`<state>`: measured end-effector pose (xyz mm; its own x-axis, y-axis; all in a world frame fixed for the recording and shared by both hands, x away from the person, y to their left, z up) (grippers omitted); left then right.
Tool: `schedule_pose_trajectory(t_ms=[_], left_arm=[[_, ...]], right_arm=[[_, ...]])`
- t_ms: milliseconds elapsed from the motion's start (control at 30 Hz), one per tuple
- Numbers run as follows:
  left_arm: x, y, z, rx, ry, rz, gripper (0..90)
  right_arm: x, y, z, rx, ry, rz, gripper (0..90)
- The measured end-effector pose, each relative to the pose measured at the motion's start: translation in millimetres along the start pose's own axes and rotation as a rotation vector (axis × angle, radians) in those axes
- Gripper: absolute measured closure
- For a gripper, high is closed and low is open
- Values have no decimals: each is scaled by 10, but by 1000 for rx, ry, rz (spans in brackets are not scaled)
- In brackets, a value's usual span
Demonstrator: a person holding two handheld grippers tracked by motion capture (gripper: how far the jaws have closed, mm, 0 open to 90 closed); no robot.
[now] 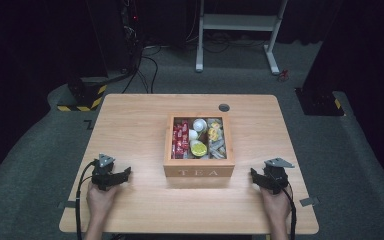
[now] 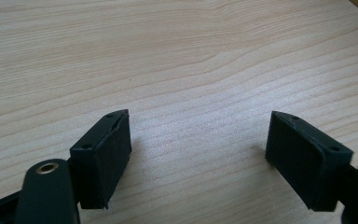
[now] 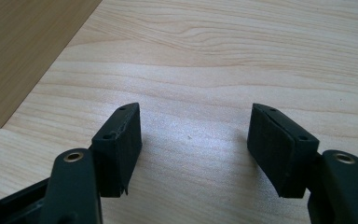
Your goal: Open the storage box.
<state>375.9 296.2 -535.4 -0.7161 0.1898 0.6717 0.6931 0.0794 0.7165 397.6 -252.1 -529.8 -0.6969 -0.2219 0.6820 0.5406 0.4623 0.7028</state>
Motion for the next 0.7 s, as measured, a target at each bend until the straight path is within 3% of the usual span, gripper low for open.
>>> schedule_pose_trajectory(t_ms=[700], left_arm=[[-1, -2, 1, 4, -2, -3, 229]], right_arm=[[30, -18, 24, 2, 4, -7, 406]])
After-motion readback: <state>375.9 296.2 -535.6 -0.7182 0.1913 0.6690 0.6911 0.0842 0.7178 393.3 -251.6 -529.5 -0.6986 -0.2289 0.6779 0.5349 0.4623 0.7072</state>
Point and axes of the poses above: each handheld gripper's, and its own axes: x roughly backward along the jaws, y roughly out of its top, z roughly to its left, the point moved 1 cm from there along -x, roughly forward along the jaws, and after that the axes turned 15 degrees about x, right-handed, at the moved point
